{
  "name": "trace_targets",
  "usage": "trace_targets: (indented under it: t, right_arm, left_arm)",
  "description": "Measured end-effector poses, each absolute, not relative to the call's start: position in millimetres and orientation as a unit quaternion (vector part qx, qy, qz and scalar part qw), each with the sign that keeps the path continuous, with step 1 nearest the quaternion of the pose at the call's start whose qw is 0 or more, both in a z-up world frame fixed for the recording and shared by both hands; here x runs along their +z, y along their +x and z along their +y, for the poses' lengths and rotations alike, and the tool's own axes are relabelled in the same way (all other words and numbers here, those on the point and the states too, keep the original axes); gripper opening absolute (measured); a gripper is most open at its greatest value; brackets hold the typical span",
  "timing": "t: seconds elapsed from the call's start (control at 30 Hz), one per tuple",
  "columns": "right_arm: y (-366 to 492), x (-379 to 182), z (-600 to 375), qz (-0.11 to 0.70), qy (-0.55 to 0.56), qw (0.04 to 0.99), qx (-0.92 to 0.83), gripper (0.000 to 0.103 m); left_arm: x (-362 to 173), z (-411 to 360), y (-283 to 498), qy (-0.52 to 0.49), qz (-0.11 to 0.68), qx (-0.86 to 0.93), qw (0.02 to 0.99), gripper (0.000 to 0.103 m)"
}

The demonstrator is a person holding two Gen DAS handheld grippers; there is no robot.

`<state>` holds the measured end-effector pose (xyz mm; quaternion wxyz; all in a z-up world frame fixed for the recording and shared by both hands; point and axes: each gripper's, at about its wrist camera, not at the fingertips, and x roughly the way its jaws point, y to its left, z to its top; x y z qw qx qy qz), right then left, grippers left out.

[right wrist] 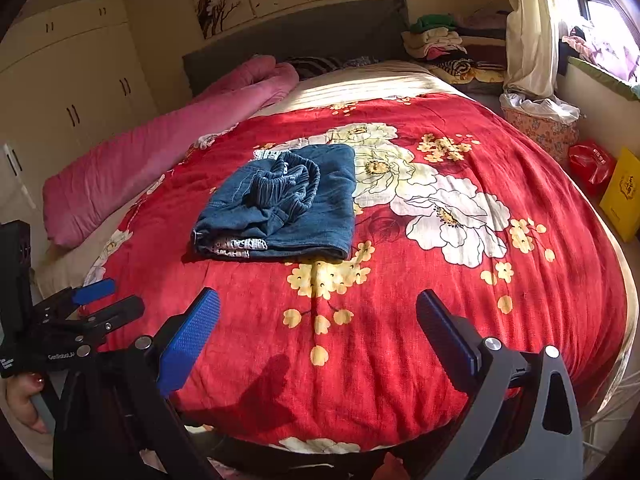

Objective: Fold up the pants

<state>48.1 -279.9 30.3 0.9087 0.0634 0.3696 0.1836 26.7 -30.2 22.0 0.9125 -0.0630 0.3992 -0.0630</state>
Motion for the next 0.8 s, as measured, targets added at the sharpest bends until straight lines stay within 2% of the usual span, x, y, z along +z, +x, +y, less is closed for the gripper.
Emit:
trace_targets:
  t: [0.8]
  right_arm:
    - [48.9, 23.1, -279.5, 0.377, 0.062, 0.906, 0.183, 0.098]
  left_arm:
    - [19.9, -31.0, 26.2, -0.06, 0.401, -0.052, 0.913, 0.093]
